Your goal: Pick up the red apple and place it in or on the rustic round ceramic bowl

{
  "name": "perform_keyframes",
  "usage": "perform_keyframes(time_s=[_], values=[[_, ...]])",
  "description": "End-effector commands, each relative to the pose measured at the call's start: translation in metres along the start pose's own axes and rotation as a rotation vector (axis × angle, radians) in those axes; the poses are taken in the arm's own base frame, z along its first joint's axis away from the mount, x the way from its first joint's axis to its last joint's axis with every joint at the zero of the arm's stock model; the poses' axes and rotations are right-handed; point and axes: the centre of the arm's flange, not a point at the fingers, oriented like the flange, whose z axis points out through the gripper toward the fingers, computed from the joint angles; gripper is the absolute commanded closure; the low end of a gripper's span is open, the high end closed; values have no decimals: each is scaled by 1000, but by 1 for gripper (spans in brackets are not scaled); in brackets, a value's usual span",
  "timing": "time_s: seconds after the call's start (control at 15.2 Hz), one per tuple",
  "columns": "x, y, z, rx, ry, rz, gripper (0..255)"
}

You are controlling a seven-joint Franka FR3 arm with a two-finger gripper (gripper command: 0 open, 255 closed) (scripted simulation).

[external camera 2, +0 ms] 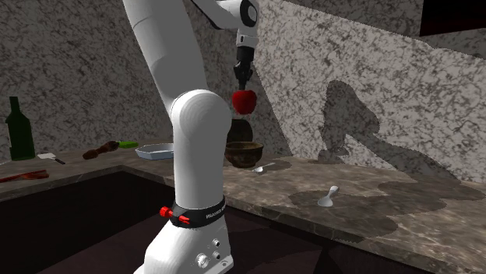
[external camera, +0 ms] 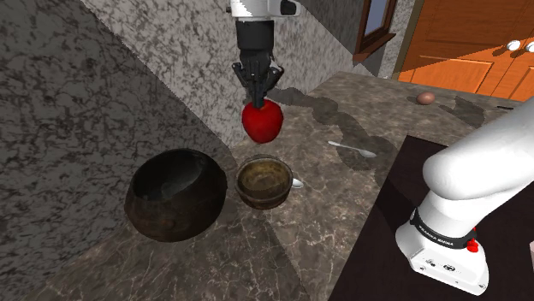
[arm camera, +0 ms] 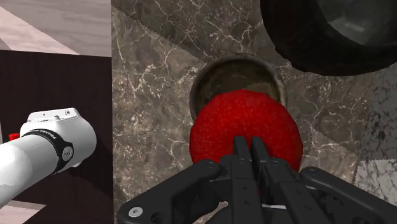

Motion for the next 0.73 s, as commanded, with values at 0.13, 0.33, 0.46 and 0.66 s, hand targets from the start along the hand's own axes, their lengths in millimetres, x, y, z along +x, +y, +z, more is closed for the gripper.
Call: perform_keyframes(time_s=[0.13,0.33,0.46,0.66], values=[[0,-7,18,2,-2,0,255],[1,-8,33,2,-2,0,255],[2,-8,44,2,-2,0,255],[4,-8,60,2,-2,0,255]])
